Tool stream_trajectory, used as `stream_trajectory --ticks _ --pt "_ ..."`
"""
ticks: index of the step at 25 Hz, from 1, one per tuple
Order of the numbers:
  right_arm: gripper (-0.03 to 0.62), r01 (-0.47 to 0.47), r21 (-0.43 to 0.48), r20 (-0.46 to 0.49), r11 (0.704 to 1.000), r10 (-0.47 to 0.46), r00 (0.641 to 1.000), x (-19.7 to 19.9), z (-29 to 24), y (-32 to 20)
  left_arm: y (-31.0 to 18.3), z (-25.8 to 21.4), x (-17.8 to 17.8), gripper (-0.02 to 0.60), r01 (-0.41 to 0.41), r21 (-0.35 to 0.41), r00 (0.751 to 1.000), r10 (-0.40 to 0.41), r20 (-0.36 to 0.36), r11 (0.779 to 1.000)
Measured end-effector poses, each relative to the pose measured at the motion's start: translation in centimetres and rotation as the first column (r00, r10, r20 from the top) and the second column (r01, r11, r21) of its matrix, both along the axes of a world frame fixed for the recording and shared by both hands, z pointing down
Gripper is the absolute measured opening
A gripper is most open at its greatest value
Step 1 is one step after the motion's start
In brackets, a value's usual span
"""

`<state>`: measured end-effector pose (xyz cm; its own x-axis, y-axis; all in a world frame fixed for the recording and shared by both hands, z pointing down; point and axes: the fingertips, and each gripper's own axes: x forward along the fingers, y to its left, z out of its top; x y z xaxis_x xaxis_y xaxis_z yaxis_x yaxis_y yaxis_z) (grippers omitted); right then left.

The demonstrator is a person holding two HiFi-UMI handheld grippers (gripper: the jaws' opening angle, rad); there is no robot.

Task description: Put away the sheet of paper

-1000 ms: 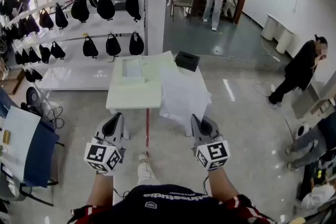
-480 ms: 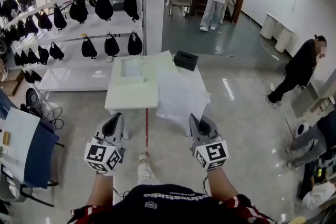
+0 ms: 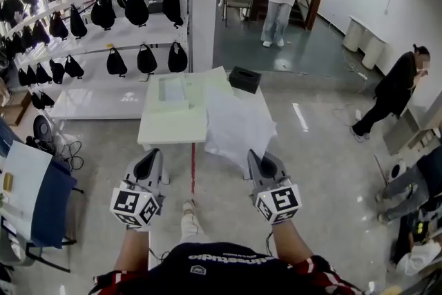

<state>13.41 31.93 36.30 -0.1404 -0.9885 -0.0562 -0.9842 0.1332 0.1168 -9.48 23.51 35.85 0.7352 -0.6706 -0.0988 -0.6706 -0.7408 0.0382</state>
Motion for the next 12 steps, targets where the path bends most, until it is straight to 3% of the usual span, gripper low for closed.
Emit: stream_trajectory --ticks 12 --pt "0.003 0.018 -0.003 0.0 1.0 -0.018 1.0 0.3 -0.1 -3.0 -2.9 0.6 0.1 0.005 0.015 -0.015 1.0 -0.016 -0.007 1.0"
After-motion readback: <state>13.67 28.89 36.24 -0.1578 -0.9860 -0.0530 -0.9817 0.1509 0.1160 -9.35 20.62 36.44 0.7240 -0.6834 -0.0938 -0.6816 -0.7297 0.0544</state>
